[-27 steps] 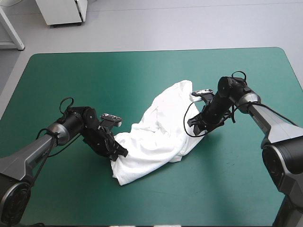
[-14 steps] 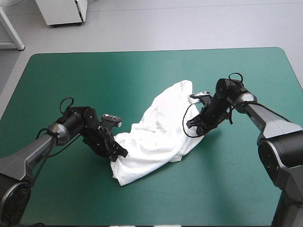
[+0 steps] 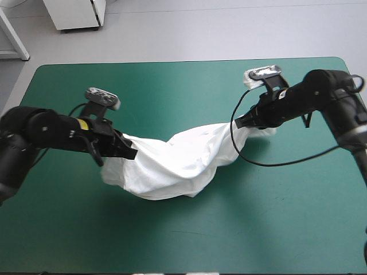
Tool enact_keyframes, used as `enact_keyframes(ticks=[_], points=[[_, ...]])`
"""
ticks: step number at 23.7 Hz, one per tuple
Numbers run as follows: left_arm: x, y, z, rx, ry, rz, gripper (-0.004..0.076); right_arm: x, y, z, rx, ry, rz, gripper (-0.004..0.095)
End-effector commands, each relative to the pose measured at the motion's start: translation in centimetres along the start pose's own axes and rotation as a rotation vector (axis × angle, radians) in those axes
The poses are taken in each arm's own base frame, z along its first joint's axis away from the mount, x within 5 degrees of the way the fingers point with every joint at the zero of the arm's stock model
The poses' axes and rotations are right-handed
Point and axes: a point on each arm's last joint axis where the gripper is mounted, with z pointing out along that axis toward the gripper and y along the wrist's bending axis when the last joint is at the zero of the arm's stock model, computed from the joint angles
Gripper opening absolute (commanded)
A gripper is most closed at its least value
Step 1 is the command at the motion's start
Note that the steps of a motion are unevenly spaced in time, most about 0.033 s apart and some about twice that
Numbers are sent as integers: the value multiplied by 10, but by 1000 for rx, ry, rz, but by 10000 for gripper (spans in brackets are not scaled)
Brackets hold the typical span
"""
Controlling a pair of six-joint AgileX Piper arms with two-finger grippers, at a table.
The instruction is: Fold the cloth
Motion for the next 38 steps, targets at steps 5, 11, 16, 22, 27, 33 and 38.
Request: enact_keyframes(ticks=[5, 11, 16, 22, 27, 33, 38], points=[[28, -59, -163, 82, -492, 53, -9, 42, 69, -181, 20, -522, -77, -17], [51, -75, -189, 177, -569, 19, -9, 93, 95, -238, 8, -692, -66, -17], [15, -43, -123, 65, -359, -53, -9, 54, 54, -172, 146, -474, 8, -17], [-38, -3, -28, -23, -168, -52, -9, -14, -2, -47, 184, -256, 8, -17], [-62, 28, 32, -128, -110, -49, -9, -46, -33, 28, 195, -179, -32, -19], [-77, 76, 102, -177, -81, -105, -9, -83, -62, 96, 192, -133, -45, -19], [-78, 116, 146, -220, -65, -140, -9, -102, -78, 135, 194, -139, -46, -19]])
